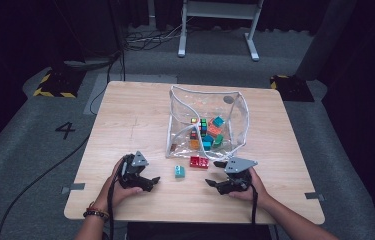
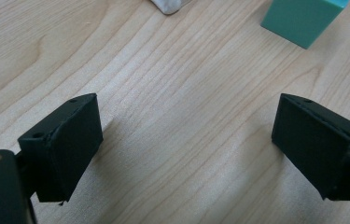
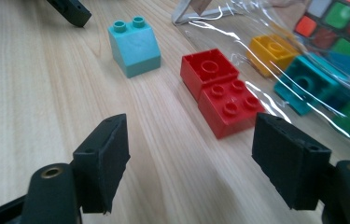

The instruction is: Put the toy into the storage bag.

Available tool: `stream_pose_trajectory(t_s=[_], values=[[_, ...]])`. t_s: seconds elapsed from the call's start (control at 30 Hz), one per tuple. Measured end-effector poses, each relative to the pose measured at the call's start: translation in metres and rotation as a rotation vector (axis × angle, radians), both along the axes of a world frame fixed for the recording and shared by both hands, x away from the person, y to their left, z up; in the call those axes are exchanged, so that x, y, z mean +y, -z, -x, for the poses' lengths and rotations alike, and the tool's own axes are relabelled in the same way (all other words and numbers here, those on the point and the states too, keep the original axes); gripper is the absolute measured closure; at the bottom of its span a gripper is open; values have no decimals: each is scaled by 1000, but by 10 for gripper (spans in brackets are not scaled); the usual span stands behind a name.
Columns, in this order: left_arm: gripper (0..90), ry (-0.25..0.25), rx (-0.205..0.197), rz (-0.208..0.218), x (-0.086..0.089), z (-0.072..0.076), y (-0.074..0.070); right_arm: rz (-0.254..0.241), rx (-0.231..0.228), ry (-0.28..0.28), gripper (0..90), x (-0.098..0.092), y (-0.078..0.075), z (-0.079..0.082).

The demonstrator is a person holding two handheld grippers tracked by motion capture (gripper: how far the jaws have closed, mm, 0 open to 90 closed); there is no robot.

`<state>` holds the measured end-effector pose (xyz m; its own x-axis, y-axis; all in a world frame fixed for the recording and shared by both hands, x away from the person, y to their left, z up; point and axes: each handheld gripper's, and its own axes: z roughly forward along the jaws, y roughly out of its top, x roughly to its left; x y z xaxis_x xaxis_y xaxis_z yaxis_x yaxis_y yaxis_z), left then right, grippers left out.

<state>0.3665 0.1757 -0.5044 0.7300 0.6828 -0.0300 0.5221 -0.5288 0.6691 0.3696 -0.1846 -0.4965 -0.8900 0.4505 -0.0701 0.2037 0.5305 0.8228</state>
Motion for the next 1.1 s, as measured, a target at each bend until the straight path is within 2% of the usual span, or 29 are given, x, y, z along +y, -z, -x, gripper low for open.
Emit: stream_pose_trajectory(t_s=[0.13,0.27,0.4,0.47,0.5,0.53,0.67,0.73,0.77,0.83,1.0,1.03,1.07,1.1], values=[[89,1,1,0,0,0,0,0,-33,-12,285,11,5,-8],[89,1,0,0,0,0,0,-38,-50,-21,286,14,1,-14],[89,0,0,0,0,0,0,-52,-25,-31,294,19,3,-14],[89,-3,1,-2,0,0,0,-55,-24,-41,297,21,4,-15],[89,-2,1,-1,0,0,0,-62,-40,-66,296,21,5,-18],[89,-1,1,-1,0,0,0,-60,-23,-62,297,21,5,-18],[89,-1,0,-1,0,0,0,-52,-42,-54,300,24,4,-21],[89,-3,1,-3,0,0,0,-53,-68,-42,304,24,4,-23],[89,-2,1,-3,0,0,0,-60,-54,-37,304,23,4,-23],[89,0,-1,1,0,0,0,-28,22,-15,314,24,4,-20],[89,0,-1,1,0,0,0,-36,62,-36,350,22,3,-18],[89,-1,0,0,0,0,0,-34,61,-49,369,20,3,-18],[89,0,-1,1,0,0,0,-38,41,-73,400,19,2,-19],[89,1,1,0,0,0,0,-28,66,-60,415,17,2,-16]])
